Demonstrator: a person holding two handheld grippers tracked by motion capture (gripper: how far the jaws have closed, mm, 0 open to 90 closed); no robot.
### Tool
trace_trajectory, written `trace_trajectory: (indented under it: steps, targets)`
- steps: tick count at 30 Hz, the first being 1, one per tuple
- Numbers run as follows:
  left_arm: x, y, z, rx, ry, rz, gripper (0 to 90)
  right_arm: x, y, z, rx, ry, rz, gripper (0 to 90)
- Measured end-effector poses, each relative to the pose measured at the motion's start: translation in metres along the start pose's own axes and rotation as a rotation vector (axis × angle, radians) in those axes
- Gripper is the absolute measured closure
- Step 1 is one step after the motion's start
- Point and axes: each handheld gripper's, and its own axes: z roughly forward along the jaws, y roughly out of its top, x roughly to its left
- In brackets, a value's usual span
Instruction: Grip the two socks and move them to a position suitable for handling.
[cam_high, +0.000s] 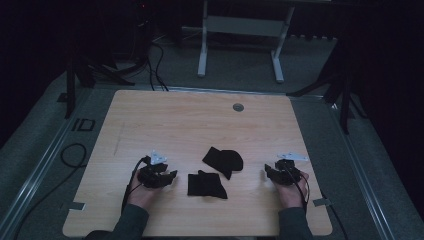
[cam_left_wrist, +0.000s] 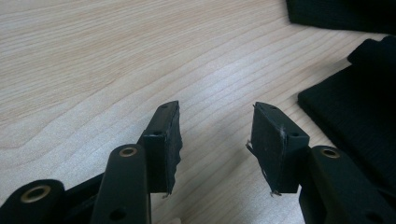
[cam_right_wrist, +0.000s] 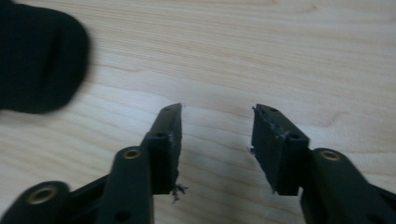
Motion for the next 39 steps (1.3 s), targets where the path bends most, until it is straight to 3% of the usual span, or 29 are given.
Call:
trace_trajectory:
  steps: [1, 6, 11, 16, 17, 23, 30, 32, 39]
  targets:
    - [-0.001, 0.0, -0.001, -0.002, -0.001, 0.001, 52.9, 0.006, 0.002, -0.004, -0.007, 0.015, -0.031, 55.9]
    - [-0.002, 0.0, -0.002, -0.01, -0.01, -0.001, 52.9, 0.018, 0.006, -0.01, -0.012, 0.042, -0.069, 56.9]
    - [-0.005, 0.001, -0.002, -0.01, -0.018, 0.008, 53.2, 0.04, 0.011, -0.017, -0.016, 0.096, -0.136, 57.6]
    - [-0.006, 0.001, -0.002, -0.011, -0.023, 0.006, 53.2, 0.058, 0.014, -0.02, -0.02, 0.144, -0.16, 57.8]
    - [-0.006, 0.001, -0.002, -0.011, -0.03, 0.002, 53.2, 0.07, 0.015, -0.02, -0.021, 0.174, -0.181, 57.8]
    - [-0.008, 0.001, -0.002, -0.014, -0.041, 0.001, 54.4, 0.097, 0.018, -0.018, -0.014, 0.224, -0.24, 58.1]
    - [-0.012, 0.002, -0.002, -0.017, -0.06, 0.012, 59.2, 0.116, 0.017, -0.013, 0.002, 0.276, -0.256, 58.0]
    - [-0.015, 0.003, -0.001, -0.004, -0.084, 0.024, 63.1, 0.128, 0.017, -0.012, 0.006, 0.298, -0.276, 57.3]
    - [-0.021, 0.004, -0.004, -0.023, -0.096, 0.033, 65.8, 0.157, 0.012, -0.004, 0.037, 0.333, -0.346, 59.5]
